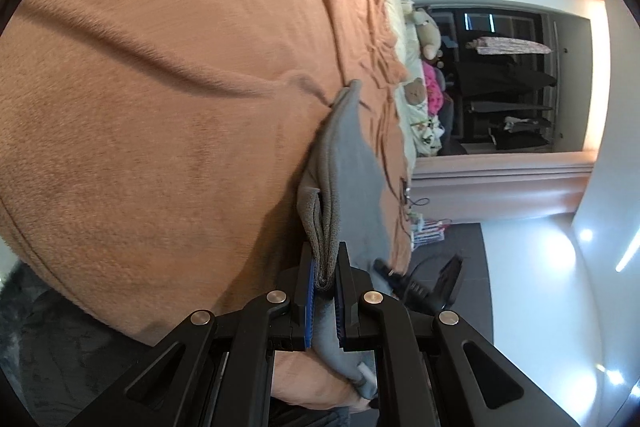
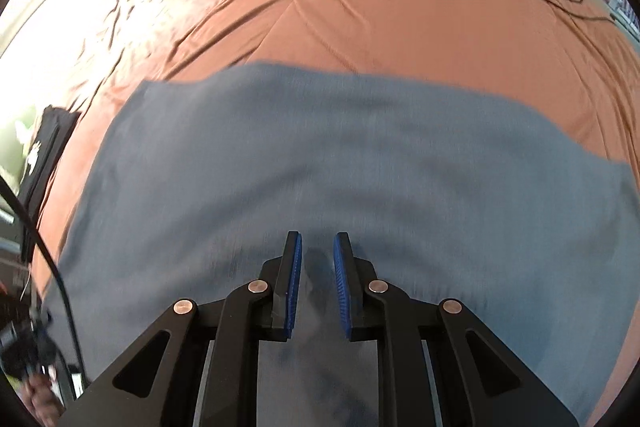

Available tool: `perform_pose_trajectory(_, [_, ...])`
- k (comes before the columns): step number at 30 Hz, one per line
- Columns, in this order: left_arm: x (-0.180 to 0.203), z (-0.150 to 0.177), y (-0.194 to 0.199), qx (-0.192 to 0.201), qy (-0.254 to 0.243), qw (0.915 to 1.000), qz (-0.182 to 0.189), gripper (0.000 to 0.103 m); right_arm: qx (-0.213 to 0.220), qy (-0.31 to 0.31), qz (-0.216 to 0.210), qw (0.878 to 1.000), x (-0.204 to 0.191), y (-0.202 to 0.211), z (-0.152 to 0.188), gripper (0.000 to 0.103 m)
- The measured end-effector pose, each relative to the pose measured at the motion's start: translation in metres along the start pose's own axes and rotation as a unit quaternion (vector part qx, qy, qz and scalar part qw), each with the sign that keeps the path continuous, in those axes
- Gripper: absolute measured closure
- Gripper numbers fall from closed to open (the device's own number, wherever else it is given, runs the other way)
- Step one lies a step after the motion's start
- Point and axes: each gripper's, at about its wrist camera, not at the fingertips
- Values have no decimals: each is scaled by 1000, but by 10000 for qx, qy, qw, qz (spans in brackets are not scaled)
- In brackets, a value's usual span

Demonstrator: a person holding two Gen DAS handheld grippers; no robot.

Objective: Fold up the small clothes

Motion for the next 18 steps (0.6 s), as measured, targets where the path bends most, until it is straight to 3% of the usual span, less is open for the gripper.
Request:
perform_pose_trajectory(13, [23, 1, -3, -98, -321, 9993, 162, 95, 112, 176, -189, 9996, -4, 26, 86, 90])
perform_pose_trajectory(18, [33, 0, -6, -208, -342, 9976, 557, 95, 244, 154, -167, 9994, -14, 37, 111, 90])
Point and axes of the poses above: each gripper's, at about its wrist camera, not at the fingertips, and y roughly against the way its jaws point, x to its right, z to its underside, and after that the axes turned 5 degrees about y, right-handed
